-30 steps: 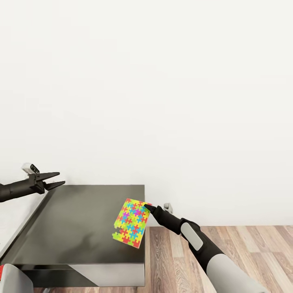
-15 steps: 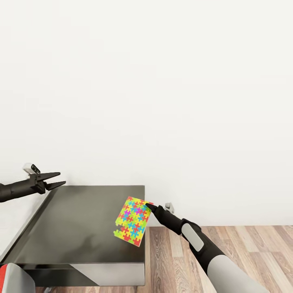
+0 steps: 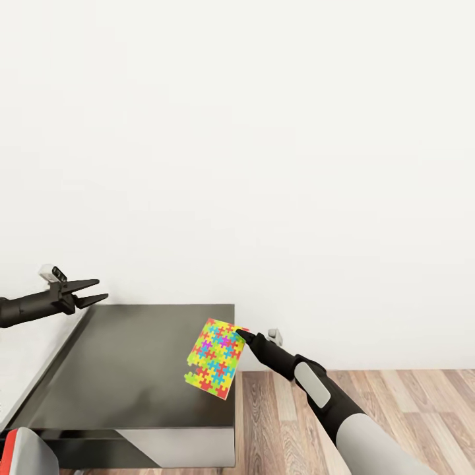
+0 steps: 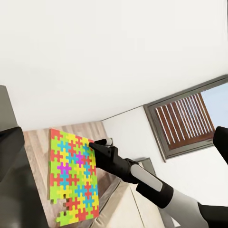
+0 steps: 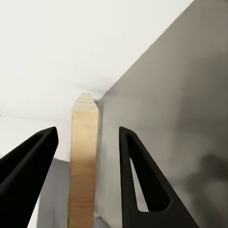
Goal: Put all the toys in the child's room - the three board games (two on the bed and one on the table), the two jigsaw puzzles on the table, and the tennis ball on the table - inside the toy box on the table in the child's room.
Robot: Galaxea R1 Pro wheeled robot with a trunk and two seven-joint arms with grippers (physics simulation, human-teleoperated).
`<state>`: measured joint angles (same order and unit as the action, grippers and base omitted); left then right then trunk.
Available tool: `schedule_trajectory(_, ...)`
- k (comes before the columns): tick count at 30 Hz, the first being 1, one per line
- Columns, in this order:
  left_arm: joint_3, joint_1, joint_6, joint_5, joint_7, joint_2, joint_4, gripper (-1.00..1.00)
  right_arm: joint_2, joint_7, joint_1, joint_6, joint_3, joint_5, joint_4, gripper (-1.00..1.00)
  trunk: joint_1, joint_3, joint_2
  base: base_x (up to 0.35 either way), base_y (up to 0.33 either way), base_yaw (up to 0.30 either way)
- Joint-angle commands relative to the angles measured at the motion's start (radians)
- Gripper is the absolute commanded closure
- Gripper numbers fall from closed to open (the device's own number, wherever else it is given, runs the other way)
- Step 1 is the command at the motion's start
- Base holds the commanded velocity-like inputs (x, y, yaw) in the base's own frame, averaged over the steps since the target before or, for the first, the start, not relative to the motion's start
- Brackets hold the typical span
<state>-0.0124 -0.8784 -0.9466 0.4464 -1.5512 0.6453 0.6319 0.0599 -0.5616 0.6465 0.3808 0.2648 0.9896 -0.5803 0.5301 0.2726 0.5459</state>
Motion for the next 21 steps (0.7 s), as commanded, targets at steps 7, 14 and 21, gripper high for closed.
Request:
schedule_trajectory(7, -0.001, -0.001, -0.011, 0.0, -0.004, 0.001, 0.0, -1.0, 0.0, 0.0, 0.001, 0.006, 0.002, 0.009, -0.001, 1.0, -0.026, -0.032, -0.048, 0.0, 0.0, 0.0)
schedule_trajectory(14, -0.001, -0.001, -0.011, 0.0, -0.004, 0.001, 0.0, -1.0, 0.001, 0.0, 0.001, 0.001, 0.005, 0.009, -0.001, 1.0, -0.053, -0.066, -0.097, 0.0, 0.0, 0.0)
schedule_trajectory(21, -0.002, -0.001, -0.011, 0.0, -0.005, 0.001, 0.001, -1.0, 0.0, 0.0, 0.001, -0.016, 0.009, 0.009, -0.001, 1.0, -0.08, -0.099, -0.146, 0.0, 0.0, 0.0)
